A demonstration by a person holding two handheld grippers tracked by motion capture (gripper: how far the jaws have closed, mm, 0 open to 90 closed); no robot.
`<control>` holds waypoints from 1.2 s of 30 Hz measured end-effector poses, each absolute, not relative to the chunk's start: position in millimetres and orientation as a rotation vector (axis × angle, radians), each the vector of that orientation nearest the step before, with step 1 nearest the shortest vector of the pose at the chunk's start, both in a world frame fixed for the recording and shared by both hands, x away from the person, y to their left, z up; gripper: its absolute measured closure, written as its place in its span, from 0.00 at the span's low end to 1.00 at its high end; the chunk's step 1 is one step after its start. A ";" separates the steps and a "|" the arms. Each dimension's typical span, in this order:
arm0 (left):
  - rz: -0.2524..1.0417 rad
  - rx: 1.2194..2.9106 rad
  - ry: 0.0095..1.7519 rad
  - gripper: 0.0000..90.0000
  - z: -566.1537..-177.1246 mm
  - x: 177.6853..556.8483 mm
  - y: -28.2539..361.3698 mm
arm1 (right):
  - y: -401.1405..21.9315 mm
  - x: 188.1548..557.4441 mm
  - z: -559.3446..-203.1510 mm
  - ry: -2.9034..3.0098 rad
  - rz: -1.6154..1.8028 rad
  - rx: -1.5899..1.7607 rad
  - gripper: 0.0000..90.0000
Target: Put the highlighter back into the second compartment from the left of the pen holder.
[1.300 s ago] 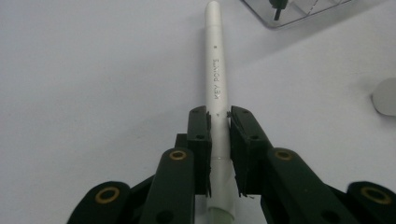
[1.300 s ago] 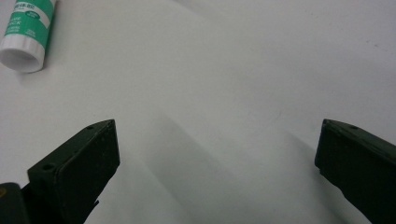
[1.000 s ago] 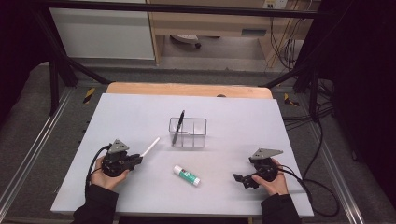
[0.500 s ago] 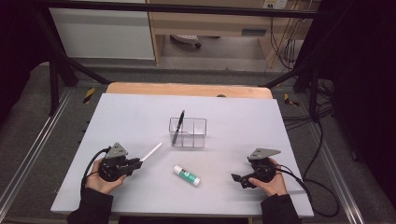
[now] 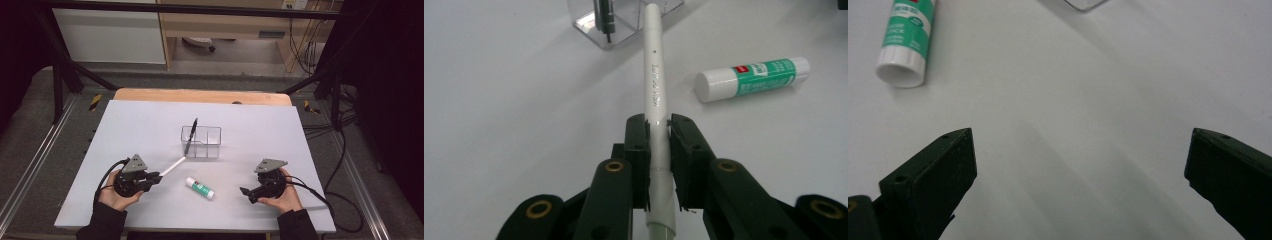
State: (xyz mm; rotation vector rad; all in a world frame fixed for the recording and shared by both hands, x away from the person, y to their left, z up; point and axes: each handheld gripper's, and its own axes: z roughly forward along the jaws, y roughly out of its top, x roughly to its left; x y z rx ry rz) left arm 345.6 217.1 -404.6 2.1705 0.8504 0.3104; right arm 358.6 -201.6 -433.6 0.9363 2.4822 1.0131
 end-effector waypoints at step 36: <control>0.256 2.293 0.634 0.86 -384.7 365.3 140.9 | -118.8 354.1 -388.3 2.534 0.864 0.492 0.06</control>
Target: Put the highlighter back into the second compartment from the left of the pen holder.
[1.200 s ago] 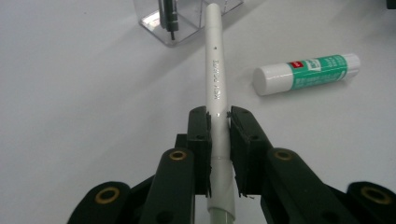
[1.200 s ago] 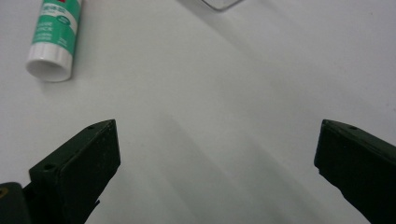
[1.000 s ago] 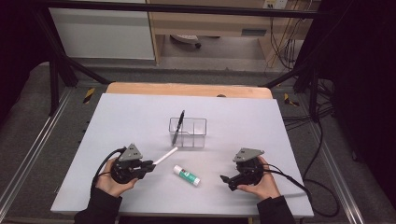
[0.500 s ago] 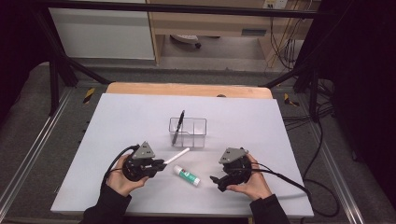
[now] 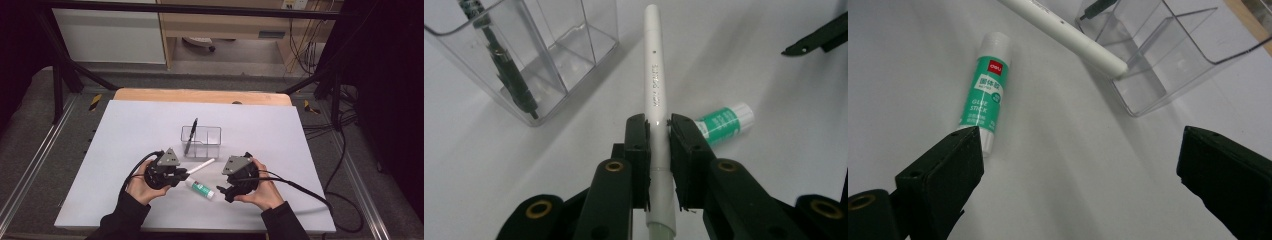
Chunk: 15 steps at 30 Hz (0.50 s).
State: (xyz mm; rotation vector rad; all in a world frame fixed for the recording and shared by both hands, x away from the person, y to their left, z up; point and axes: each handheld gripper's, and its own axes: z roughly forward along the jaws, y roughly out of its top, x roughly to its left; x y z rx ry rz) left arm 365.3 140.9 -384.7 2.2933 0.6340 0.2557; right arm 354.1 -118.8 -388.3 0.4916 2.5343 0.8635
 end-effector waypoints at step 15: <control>0.241 2.362 0.549 0.86 -377.3 372.0 105.4 | -101.3 351.8 -381.0 2.507 0.768 0.230 0.21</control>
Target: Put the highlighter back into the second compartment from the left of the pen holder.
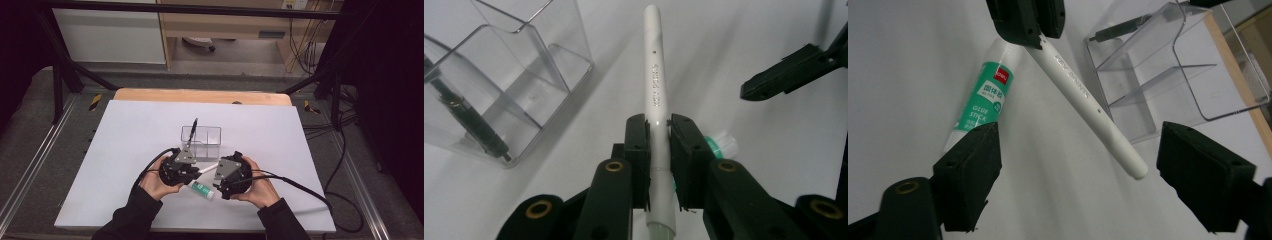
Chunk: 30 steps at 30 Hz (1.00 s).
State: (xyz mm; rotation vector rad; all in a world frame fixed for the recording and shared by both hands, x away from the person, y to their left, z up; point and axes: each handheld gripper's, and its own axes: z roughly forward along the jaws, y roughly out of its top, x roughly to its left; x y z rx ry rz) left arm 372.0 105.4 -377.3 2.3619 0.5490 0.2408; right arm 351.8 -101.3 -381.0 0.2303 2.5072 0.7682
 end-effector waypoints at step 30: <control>0.211 2.406 0.479 0.86 -366.5 375.6 67.5 | -106.7 353.0 -384.8 2.393 0.569 -0.253 0.70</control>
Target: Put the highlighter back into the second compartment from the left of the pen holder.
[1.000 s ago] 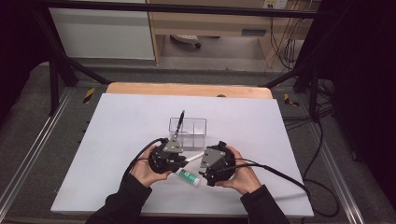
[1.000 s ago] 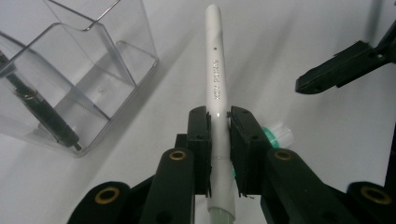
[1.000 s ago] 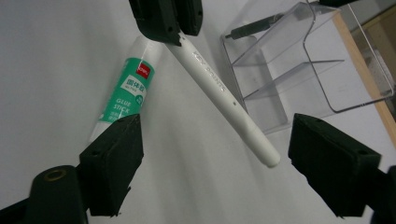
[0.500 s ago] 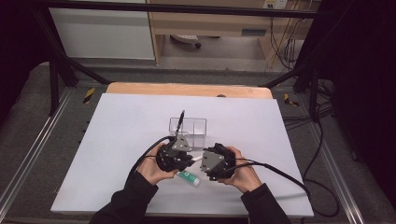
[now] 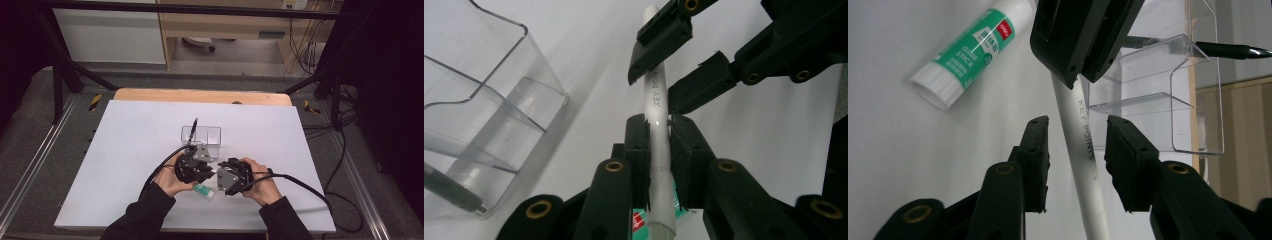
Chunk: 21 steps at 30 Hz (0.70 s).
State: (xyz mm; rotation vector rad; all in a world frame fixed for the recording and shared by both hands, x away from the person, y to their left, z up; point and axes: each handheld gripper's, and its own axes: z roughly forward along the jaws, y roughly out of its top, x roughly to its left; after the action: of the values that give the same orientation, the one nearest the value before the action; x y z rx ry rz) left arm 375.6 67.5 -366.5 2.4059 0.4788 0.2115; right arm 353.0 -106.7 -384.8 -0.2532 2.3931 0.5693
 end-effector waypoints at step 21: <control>0.196 2.403 0.450 0.86 -365.0 374.9 61.5 | -108.9 350.1 -385.3 2.370 0.537 -0.403 0.87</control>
State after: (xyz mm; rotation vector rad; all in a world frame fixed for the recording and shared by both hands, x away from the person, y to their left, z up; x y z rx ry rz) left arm 374.9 61.5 -365.0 2.4027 0.4499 0.1963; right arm 350.1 -108.9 -385.3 -0.4032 2.3697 0.5365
